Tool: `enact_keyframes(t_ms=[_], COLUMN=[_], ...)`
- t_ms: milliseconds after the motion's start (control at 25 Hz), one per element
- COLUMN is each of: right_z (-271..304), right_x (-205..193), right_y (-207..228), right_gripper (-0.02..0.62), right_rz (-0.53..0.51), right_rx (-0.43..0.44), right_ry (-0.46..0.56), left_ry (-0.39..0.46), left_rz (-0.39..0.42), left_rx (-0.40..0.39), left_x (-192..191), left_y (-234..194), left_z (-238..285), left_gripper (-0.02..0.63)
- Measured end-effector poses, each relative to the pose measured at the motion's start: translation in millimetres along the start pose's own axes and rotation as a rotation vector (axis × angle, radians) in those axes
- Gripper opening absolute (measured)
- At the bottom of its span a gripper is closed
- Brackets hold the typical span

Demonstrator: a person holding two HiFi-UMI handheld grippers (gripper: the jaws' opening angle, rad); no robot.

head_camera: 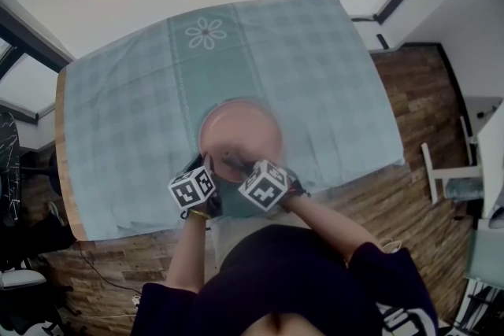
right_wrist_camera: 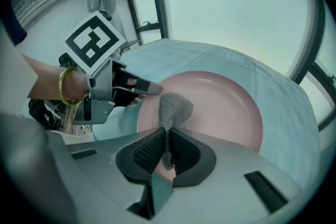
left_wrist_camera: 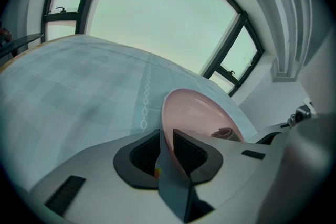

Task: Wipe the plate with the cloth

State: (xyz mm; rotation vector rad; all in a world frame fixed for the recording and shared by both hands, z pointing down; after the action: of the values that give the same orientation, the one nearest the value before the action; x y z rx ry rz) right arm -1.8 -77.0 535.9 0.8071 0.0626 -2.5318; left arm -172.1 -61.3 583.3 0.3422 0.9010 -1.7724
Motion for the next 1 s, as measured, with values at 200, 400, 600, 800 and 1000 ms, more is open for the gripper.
enact_keyframes(t_ms=[200,400,600,800,1000], right_z=[-18,-40,-56,-74,-92], right_x=[-12,-21,-31,-43,-56], right_y=[9,11,5,-7,-16], right_gripper=[0.032,0.032,0.032,0.032,0.032], right_rz=[0.137,0.182,0.191,0.213,0.247], right_rx=[-0.055,-0.092,-0.098,-0.107,-0.136], right_ry=[0.082,0.153,0.196,0.25,0.309], left_ry=[0.032,0.073,0.111,0.148,0.168], left_rz=[-0.006,-0.021,-0.004,0.011,0.015], left_rx=[0.009,0.017,0.027,-0.005,-0.042], left_x=[-6,-15,-26,-36,-43], left_y=[1,7,22,44,65], left_z=[-14,-33,-55,-79,-104], left_gripper=[0.1,0.107,0.107,0.106,0.068])
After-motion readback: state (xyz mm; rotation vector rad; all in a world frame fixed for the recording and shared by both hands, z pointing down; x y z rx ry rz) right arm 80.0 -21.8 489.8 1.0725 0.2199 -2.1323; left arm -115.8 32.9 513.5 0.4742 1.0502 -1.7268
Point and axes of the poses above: the fingertips, and each gripper's own axes: z forward along the fingers, y to its right, x out of its top, the point moved 10 cm from there along -z, backward along the fingers, and after that the axes turned 5 degrees about y, right-handed, at the moved point
